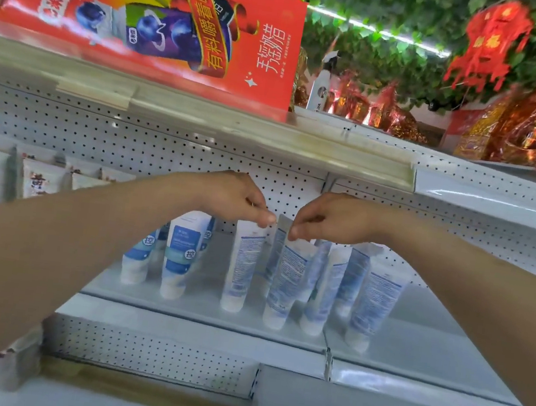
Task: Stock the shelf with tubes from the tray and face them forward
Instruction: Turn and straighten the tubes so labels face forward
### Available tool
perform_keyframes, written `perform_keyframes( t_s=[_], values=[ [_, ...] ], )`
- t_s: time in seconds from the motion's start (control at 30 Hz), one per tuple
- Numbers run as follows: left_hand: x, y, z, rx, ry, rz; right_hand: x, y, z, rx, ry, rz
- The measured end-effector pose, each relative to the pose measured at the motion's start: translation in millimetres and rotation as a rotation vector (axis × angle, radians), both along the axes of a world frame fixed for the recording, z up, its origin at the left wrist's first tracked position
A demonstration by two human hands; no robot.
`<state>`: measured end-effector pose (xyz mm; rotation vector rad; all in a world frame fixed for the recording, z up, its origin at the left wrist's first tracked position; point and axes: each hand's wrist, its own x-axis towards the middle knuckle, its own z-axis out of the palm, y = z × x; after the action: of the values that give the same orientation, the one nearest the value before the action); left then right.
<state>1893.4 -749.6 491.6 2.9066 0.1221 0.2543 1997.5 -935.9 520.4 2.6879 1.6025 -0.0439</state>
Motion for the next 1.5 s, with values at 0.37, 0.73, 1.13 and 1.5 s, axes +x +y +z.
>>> perform_keyframes(
  t_s=[0.37,0.73,1.13,1.5],
  values=[
    [3.3,5.4,10.8,-0.087,0.108,-0.001,19.2,6.9,-10.0,0.136,0.115,-0.026],
    [23.6,5.8,9.3,0.022,0.051,0.051,19.5,12.1,-16.7,0.223,0.021,-0.108],
    [20.0,3.6,12.3,0.036,0.052,0.052,12.9,17.2,-12.0,0.162,0.015,-0.098],
    [21.5,-0.2,10.1,0.024,0.051,0.045,14.3,12.7,-10.5,0.138,-0.037,-0.04]
  ],
)
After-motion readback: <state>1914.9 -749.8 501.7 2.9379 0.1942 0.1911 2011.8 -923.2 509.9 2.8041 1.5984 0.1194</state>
